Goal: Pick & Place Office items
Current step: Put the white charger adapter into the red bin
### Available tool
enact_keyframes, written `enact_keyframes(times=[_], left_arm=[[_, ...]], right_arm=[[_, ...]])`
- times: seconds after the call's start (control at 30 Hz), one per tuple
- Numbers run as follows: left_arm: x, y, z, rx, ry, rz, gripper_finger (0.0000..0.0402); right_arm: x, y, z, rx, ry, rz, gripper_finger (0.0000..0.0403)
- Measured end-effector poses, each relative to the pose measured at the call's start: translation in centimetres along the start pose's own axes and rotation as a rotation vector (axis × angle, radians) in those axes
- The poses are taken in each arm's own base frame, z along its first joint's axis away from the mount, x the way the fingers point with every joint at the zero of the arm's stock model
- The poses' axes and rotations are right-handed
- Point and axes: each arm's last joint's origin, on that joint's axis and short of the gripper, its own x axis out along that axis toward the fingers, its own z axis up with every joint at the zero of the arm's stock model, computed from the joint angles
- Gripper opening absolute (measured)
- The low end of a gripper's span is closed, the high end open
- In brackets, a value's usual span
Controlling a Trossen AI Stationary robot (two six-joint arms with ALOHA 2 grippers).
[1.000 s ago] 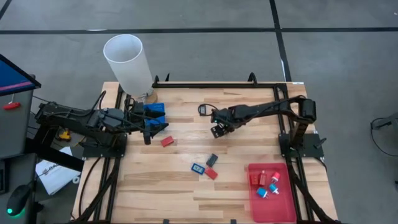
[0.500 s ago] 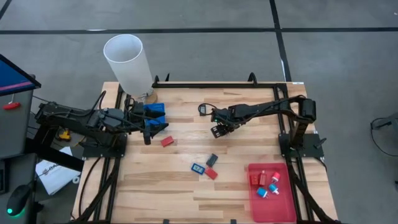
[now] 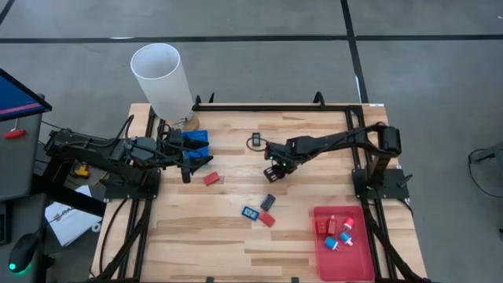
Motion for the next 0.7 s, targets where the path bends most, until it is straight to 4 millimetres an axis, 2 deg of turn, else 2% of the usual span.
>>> enact_keyframes(times=[0.13, 0.4, 0.53, 0.7], left_arm=[[0.0, 0.0, 0.0, 0.003, 0.003, 0.001, 0.0284], [0.0, 0.1, -0.1, 0.008, 0.01, 0.005, 0.0284], [0.0, 0.1, -0.3, 0.018, 0.027, 0.012, 0.0284], [0.0, 0.2, -0.4, 0.02, 0.035, 0.015, 0.0284]], right_arm=[[-1.2, 2.9, -1.4, -0.055, 0.009, 0.039, 0.0109], [-4.7, 8.2, -6.5, -0.165, 0.059, 0.034, 0.0109], [-5.8, 9.7, -9.2, -0.174, 0.088, 0.026, 0.0109], [-7.6, 10.6, -13.1, -0.112, 0.114, 0.028, 0.0109]])
